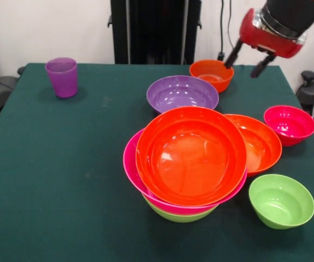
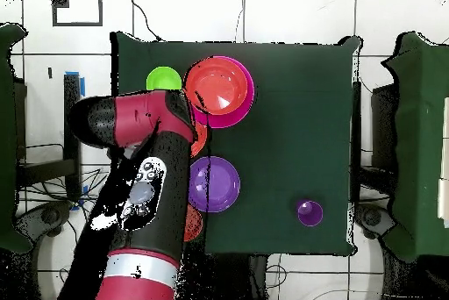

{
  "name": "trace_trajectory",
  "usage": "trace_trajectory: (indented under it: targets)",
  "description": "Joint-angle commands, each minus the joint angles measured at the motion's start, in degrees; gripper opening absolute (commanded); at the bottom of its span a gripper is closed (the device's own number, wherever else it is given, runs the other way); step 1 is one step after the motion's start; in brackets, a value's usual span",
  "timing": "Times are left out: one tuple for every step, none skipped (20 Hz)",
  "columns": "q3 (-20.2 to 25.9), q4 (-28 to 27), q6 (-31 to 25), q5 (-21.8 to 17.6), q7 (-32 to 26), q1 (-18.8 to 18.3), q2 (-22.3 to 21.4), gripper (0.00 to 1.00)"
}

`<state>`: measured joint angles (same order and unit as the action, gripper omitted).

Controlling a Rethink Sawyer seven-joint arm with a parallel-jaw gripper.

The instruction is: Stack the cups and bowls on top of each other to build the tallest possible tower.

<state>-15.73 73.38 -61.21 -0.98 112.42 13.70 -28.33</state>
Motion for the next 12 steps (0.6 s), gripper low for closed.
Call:
trace_trajectory:
  targets:
    - [10.8,7.7,16.2,8.0,10.8,-3.2,5.3,1.00]
    - [11.3,8.2,17.4,8.6,10.4,-3.5,5.3,1.00]
    - [11.7,8.5,18.8,9.1,10.2,-3.7,5.6,1.00]
    - [12.0,8.8,20.0,9.4,10.0,-3.9,5.8,1.00]
    - [12.4,9.1,21.2,9.8,9.8,-4.1,6.0,1.00]
    - [12.7,9.4,22.0,10.0,9.3,-4.3,6.1,1.00]
    - [12.6,9.4,23.0,10.0,9.5,-4.2,6.5,1.00]
    - [12.8,9.7,23.5,10.2,9.0,-4.4,6.5,1.00]
    - [12.4,9.6,24.2,10.2,9.4,-4.1,6.9,1.00]
    - [12.2,9.6,24.4,10.1,9.2,-4.1,7.1,1.00]
    - [11.9,9.5,25.2,10.1,9.5,-3.9,7.4,1.00]
    - [11.9,9.6,25.5,10.1,9.3,-4.0,7.6,1.00]
